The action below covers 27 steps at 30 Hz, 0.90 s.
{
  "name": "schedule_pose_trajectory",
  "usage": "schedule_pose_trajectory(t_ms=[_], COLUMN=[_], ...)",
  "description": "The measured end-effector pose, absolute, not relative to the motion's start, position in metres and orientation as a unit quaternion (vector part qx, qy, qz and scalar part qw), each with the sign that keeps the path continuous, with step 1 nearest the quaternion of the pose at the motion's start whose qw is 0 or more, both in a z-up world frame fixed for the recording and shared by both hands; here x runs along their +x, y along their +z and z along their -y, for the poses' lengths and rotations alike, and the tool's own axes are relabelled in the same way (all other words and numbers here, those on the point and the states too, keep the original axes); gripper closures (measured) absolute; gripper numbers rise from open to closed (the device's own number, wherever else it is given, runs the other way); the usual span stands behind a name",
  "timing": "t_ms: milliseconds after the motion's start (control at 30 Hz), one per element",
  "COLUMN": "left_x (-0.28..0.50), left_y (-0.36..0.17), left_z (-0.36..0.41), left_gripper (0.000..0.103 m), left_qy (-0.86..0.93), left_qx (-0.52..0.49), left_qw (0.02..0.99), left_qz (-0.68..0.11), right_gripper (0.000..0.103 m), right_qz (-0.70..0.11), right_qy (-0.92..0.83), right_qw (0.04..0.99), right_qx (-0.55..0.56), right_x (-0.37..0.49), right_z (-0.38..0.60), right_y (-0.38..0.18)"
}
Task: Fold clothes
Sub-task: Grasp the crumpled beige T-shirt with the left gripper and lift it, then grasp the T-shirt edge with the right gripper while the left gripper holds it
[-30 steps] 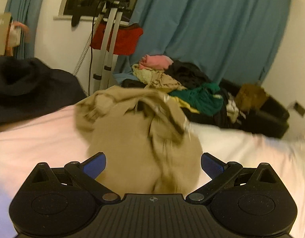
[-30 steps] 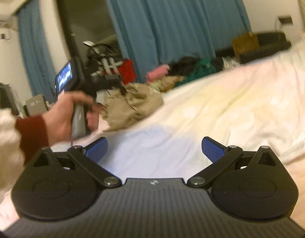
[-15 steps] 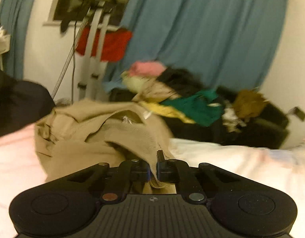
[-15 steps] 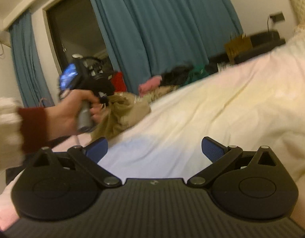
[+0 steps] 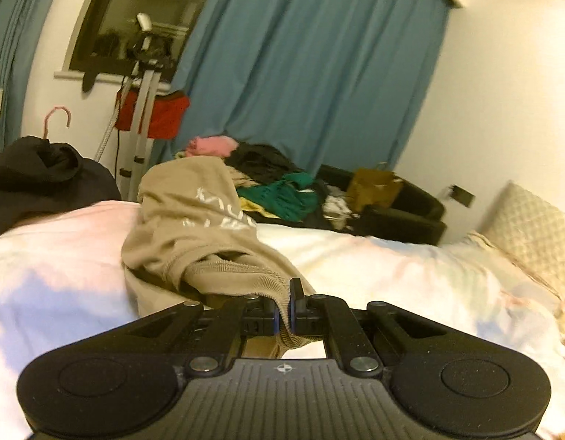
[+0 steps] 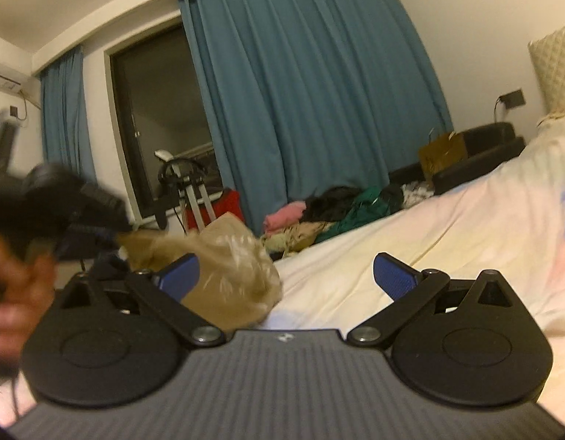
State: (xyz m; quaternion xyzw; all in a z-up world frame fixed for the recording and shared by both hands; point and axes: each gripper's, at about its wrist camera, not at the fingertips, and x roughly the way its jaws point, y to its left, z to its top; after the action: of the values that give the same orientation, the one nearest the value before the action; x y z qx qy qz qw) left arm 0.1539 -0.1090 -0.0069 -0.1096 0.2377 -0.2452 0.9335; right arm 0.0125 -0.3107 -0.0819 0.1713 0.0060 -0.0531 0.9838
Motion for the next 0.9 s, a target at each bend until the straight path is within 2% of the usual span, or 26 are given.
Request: schedule_pose_trajectory(t_ms=[133,300,367,400,433,467,500,567,667,733,900], left_x=[0.072,0.033,0.032,0.033,0.034,0.036,0.039,0.045,0.053,0.058,0.101], left_y=[-0.001,-0.045,-0.061,-0.065,-0.069,-0.068,-0.067,-0.064,-0.06,-0.057,-0.102], left_z=[0.102,0.107,0.103,0.101,0.099,0.096,0.091,0.083,0.071,0.062,0.083], left_gripper=[0.098,0.094,0.078,0.075,0.065,0.058,0.054,0.038,0.029,0.029,0.029], left_qy=[-0.267,-0.29,-0.301,-0.297,-0.294,-0.29,-0.287,-0.28,-0.269,-0.261,-0.229], left_qx=[-0.11,-0.064,-0.048,-0.034,-0.02,-0.007,0.006,0.031,0.069,0.094,0.218], left_qw=[0.928,0.909,0.902,0.903,0.903,0.905,0.907,0.91,0.914,0.915,0.908], left_qz=[-0.237,-0.292,-0.305,-0.308,-0.312,-0.31,-0.308,-0.304,-0.297,-0.292,-0.276], right_gripper=[0.0,0.0,0.0,0.0,0.0,0.0,0.0,0.001,0.001,0.005,0.007], right_qz=[0.001,-0.016,-0.047,-0.069,-0.092,-0.115,-0.136,-0.174,-0.228,-0.263,-0.305], right_qy=[-0.053,-0.049,-0.045,-0.038,-0.03,-0.022,-0.015,-0.011,-0.013,-0.015,-0.029], right_qw=[0.984,0.985,0.983,0.98,0.977,0.973,0.968,0.959,0.947,0.939,0.92], right_qx=[0.17,0.166,0.173,0.182,0.192,0.202,0.211,0.224,0.224,0.221,0.246], right_x=[-0.019,-0.044,-0.046,-0.043,-0.039,-0.034,-0.03,-0.019,-0.004,0.004,0.012], right_z=[0.312,0.308,0.304,0.302,0.302,0.302,0.302,0.3,0.289,0.278,0.277], right_y=[-0.046,-0.02,-0.025,-0.03,-0.035,-0.041,-0.047,-0.06,-0.081,-0.095,-0.118])
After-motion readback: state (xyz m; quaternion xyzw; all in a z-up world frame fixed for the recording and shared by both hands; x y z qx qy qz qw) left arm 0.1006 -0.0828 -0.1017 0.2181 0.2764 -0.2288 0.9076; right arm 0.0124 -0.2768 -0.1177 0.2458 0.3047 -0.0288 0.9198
